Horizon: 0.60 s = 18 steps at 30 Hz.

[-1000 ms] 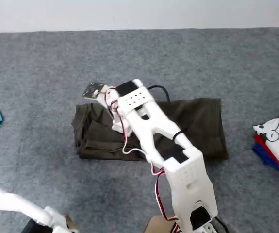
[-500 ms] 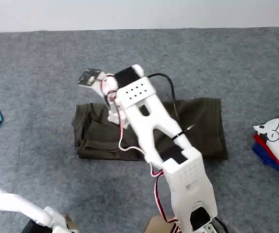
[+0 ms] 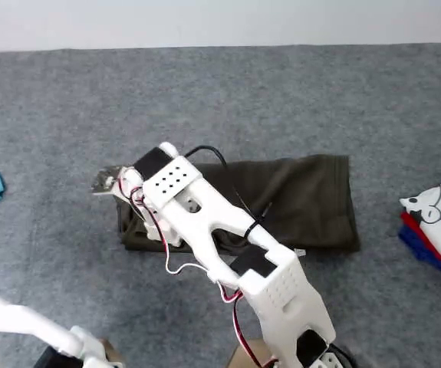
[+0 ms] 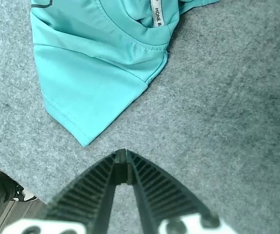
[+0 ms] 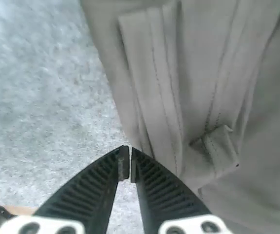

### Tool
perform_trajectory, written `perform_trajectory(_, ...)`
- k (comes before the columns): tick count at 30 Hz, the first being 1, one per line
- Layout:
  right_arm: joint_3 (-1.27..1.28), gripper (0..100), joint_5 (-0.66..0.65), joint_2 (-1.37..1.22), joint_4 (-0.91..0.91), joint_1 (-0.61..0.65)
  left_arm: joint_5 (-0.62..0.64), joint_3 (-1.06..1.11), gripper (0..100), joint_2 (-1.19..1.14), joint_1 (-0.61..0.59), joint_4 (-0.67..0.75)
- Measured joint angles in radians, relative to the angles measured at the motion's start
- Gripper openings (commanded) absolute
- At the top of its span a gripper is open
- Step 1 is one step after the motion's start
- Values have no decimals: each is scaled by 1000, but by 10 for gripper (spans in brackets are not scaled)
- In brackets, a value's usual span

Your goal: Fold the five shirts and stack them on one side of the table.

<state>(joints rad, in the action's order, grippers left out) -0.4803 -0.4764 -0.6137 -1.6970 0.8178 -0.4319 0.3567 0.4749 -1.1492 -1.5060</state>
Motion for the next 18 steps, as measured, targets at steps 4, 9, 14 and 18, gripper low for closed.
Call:
perform_trajectory(4,9,10,-20,-15,64,-63,0,0,8,0,0,0)
perform_trajectory(9,11,10,-69,-71,124,-169,0,0,8,0,0,0)
perform_trajectory(14,-60,10,-75,-72,129,-218,0,0,8,0,0,0)
perform_trajectory(18,-140,10,-75,-72,115,-218,0,0,8,0,0,0)
